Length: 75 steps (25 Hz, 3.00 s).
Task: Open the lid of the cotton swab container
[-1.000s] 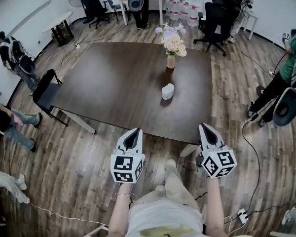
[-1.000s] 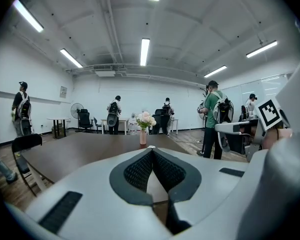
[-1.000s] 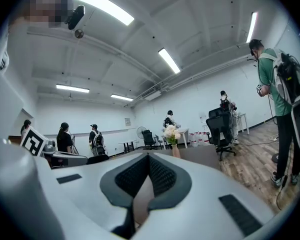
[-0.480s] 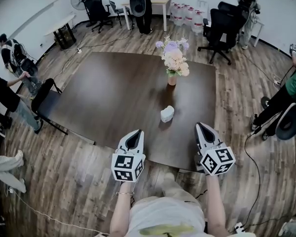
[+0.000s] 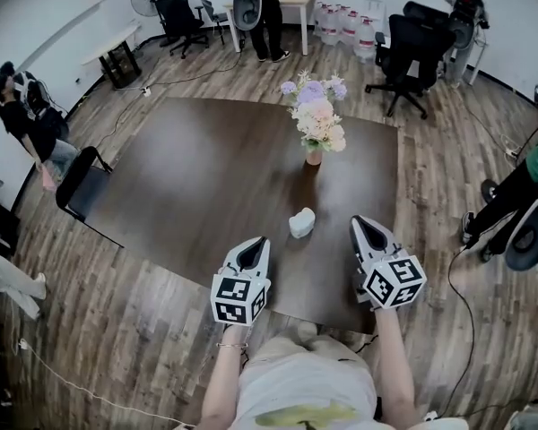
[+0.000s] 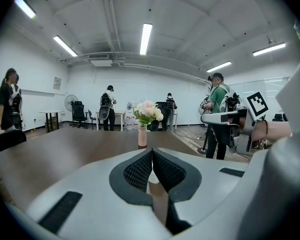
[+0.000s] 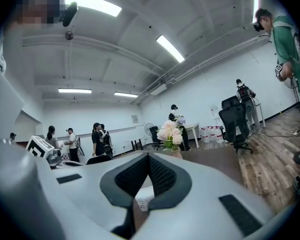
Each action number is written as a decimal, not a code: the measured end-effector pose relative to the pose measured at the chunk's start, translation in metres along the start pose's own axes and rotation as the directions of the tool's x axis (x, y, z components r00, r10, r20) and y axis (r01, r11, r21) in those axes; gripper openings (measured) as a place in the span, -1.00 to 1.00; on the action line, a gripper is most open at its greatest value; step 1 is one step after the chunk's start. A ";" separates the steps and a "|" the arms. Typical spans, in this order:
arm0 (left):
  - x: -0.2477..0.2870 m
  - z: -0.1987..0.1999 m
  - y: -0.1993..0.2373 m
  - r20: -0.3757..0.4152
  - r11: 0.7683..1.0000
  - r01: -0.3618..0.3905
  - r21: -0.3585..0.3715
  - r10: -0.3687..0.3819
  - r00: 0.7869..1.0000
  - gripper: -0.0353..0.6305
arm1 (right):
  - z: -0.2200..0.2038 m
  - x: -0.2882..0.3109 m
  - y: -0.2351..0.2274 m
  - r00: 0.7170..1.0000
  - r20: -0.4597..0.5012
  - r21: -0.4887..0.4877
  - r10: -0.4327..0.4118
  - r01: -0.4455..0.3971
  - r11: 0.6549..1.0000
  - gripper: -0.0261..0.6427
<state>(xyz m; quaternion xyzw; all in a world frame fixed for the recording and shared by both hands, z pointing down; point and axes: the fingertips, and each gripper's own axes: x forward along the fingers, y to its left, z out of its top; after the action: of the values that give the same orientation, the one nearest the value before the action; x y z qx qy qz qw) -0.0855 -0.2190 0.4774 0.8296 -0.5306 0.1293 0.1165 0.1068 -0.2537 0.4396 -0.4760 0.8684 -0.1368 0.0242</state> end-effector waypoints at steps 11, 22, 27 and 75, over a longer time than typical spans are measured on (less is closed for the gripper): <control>0.064 -0.050 -0.003 -0.156 0.992 0.124 -0.030 -0.127 0.980 -0.82 | -0.044 0.025 -0.021 0.996 -0.086 0.065 -0.030 0.035 0.997 -0.86; 0.115 -0.101 -0.019 -0.243 0.982 0.191 -0.014 -0.188 0.951 -0.30 | -0.095 0.029 -0.027 0.984 -0.167 0.119 -0.062 0.082 0.990 -0.86; 0.141 -0.109 -0.024 -0.257 0.972 0.234 0.023 -0.220 0.941 -0.09 | -0.102 0.030 -0.029 0.984 -0.165 0.151 -0.065 0.091 0.984 -0.86; 0.064 -0.003 -0.076 -0.268 0.802 0.588 0.101 -0.548 0.793 -0.15 | 0.009 0.029 0.048 0.863 0.031 0.143 0.505 -0.504 0.852 -0.80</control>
<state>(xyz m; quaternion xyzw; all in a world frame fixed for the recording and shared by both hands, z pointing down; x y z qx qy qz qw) 0.0093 -0.2412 0.4978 0.9375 -0.2252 0.2286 0.1346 0.0530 -0.2554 0.4212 -0.2281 0.9505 -0.1906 0.0904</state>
